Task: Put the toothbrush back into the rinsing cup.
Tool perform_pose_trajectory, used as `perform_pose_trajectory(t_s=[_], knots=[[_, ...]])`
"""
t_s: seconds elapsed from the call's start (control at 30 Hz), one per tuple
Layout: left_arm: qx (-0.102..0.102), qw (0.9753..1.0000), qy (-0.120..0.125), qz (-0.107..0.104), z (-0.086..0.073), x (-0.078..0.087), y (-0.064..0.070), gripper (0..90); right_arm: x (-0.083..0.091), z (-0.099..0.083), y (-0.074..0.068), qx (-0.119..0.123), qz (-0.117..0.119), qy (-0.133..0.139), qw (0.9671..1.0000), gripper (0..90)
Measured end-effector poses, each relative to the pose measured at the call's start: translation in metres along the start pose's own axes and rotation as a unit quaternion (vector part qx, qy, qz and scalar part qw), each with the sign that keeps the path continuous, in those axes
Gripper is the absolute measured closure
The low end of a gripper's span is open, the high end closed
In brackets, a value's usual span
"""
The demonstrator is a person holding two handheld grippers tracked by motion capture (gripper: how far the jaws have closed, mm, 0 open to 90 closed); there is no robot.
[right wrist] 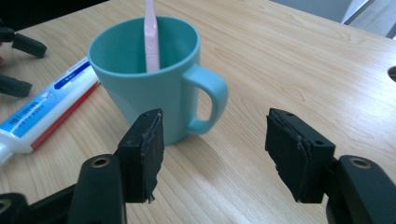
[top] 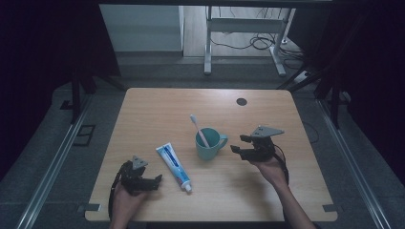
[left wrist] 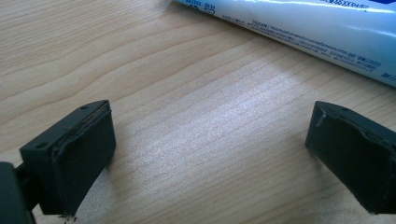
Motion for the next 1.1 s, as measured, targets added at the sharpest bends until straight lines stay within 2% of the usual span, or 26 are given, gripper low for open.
perform_pose_trajectory(t_s=[0.47, 0.8, 1.0, 1.1], knots=[[0.001, 1.0, 0.001, -0.001, 0.0, 0.0, 0.0, 1.6, 0.014, -0.017, 0.007, 0.007, -0.011, -0.009, 0.9999, 31.6], [0.001, 1.0, 0.001, 0.0, 0.0, 0.0, 0.0, 1.6, 0.018, -0.031, 0.009, 0.018, -0.026, -0.017, 0.9994, 21.4], [0.001, 1.0, 0.001, 0.0, 0.0, 0.0, 0.0, 1.6, 0.019, -0.04, 0.013, 0.014, -0.033, -0.021, 0.9991, 13.6], [0.001, 1.0, 0.001, 0.0, 0.0, 0.0, 0.0, 1.6, 0.021, -0.046, 0.015, 0.008, -0.039, -0.022, 0.9989, 12.8]])
Point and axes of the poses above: each handheld gripper's, and its own axes: x roughly backward along the jaws, z roughly out of its top, y roughly to its right, the point moved 8 cm from there along -x, roughly forward along the jaws, and after that the axes turned 3 degrees about -x, right-handed, at the moved point
